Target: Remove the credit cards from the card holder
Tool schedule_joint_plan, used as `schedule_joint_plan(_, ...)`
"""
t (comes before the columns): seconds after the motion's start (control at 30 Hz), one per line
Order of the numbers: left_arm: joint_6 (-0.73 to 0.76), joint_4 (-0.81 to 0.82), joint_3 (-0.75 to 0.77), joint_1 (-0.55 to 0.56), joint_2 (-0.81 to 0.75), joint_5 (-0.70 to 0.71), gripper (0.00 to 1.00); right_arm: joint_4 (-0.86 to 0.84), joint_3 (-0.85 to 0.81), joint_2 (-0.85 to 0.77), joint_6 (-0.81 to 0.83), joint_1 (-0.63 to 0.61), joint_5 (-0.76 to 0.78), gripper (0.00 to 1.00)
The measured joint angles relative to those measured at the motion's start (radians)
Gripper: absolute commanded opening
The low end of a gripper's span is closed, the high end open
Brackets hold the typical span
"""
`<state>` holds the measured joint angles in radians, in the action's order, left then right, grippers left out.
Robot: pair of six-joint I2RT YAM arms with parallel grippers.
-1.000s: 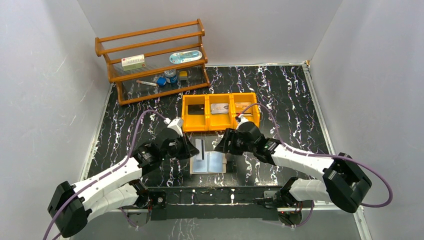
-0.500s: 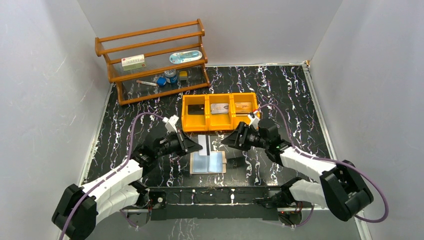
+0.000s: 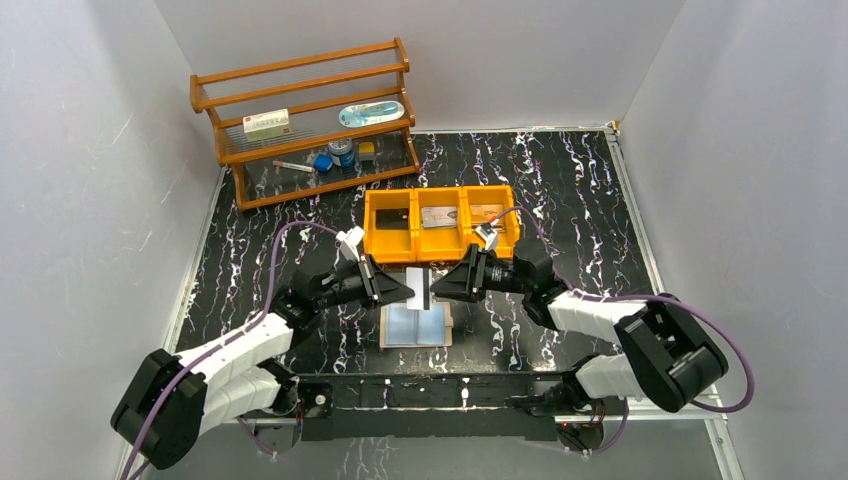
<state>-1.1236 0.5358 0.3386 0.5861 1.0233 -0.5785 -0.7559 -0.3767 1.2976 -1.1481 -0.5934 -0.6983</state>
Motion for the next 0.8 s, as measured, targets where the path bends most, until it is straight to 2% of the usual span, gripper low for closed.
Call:
schedule_joint_plan(0.17, -0.005, 0.002, 0.0, 0.0, -0.021, -0.016, 0.0, -0.118, 0.0, 0.064, -0.065, -0.004, -0.037, 0.42)
schedule_joint_plan(0.43, -0.012, 0.01, 0.003, 0.0, -0.026, -0.056, 0.0, -0.299, 0.0, 0.127, -0.168, -0.024, -0.08, 0.32)
schedule_joint_plan(0.8, -0.037, 0.065, -0.004, 0.0, -0.026, -0.063, 0.0, -0.375, 0.002, 0.143, -0.22, -0.03, -0.102, 0.17)
